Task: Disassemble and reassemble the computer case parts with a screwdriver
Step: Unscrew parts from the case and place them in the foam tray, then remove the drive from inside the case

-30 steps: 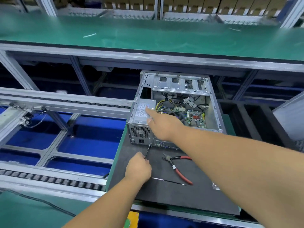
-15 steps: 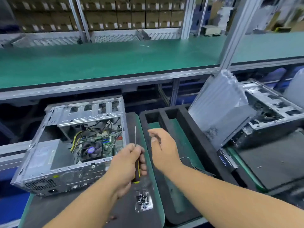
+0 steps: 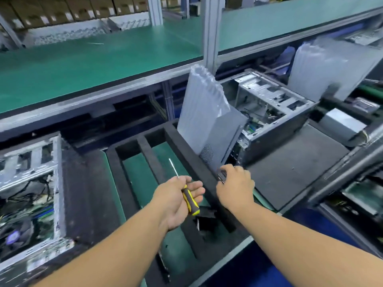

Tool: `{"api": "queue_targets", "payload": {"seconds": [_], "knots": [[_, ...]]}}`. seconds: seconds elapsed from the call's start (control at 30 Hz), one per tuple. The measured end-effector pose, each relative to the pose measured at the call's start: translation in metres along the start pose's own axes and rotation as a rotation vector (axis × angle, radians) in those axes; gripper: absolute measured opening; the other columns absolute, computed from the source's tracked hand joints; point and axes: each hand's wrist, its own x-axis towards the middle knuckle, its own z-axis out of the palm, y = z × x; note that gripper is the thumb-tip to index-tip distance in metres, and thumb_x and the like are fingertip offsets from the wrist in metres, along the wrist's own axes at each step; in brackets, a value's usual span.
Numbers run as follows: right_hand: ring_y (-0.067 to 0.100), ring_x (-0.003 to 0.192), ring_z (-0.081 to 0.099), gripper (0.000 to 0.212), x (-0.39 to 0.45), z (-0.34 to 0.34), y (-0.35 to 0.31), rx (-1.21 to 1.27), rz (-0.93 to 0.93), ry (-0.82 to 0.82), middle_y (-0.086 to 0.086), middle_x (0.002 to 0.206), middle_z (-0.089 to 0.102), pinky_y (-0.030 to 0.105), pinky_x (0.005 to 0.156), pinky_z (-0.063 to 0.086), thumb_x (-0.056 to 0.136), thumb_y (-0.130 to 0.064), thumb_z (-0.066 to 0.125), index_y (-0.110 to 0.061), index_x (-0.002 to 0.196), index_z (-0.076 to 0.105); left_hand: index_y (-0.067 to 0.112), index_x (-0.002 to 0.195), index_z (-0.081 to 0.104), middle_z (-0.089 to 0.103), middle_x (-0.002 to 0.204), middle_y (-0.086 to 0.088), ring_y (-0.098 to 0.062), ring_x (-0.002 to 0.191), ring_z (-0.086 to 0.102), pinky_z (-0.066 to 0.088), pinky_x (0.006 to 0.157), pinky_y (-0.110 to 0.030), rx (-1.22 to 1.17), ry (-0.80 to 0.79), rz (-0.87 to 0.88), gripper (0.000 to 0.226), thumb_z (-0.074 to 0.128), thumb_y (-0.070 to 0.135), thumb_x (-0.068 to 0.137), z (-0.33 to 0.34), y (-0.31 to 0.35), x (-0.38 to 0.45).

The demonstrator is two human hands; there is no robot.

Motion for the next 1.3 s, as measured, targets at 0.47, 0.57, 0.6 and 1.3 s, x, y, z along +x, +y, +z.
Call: {"api": "queue_targets", "payload": {"seconds": [0.47, 0.57, 0.6, 1.3], "knots": [[0.031, 0.101, 0.058, 0.017, 0.008, -0.055, -0.011, 0.029, -0.173, -0.07, 0.005, 0.105, 0.057, 0.041, 0.077, 0.052, 0.095, -0.029, 0.065, -0.018, 0.107, 0.061, 0.01, 0.079, 0.06, 0.073, 0.083, -0.013, -0.021, 0.063, 0.066, 0.041, 0.056, -0.031, -0.072, 0.075, -0.068, 0.035, 0.055, 0.034, 0.105, -0.014, 0.011, 0.012], [0.029, 0.098, 0.054, 0.019, -0.004, -0.094, -0.065, 0.07, -0.385, 0.072, 0.001, 0.1, 0.053, 0.044, 0.081, 0.05, 0.095, -0.028, 0.066, -0.02, 0.112, 0.063, 0.003, 0.107, 0.068, 0.076, 0.095, -0.016, -0.019, 0.061, 0.064, 0.041, 0.055, -0.029, -0.099, 0.045, 0.004, 0.039, 0.051, 0.038, 0.105, -0.028, 0.032, 0.001], [0.027, 0.095, 0.052, 0.02, -0.011, -0.103, -0.085, 0.105, -0.472, 0.117, -0.001, 0.098, 0.051, 0.043, 0.079, 0.049, 0.095, -0.026, 0.067, -0.021, 0.113, 0.064, 0.002, 0.112, 0.068, 0.076, 0.102, -0.018, -0.02, 0.062, 0.064, 0.042, 0.055, -0.029, -0.115, 0.031, 0.029, 0.043, 0.053, 0.042, 0.104, -0.034, 0.043, -0.006], [0.04, 0.099, 0.072, 0.031, -0.195, -0.02, -0.424, 1.349, 0.383, -1.164, 0.03, 0.111, 0.072, 0.046, 0.085, 0.059, 0.103, -0.027, 0.062, -0.004, 0.123, 0.065, 0.0, 0.118, 0.07, 0.072, 0.115, -0.027, -0.044, 0.099, 0.073, 0.06, 0.084, -0.053, -0.492, 0.139, 0.246, 0.055, 0.055, 0.049, 0.099, -0.364, 0.161, -0.135]]}}
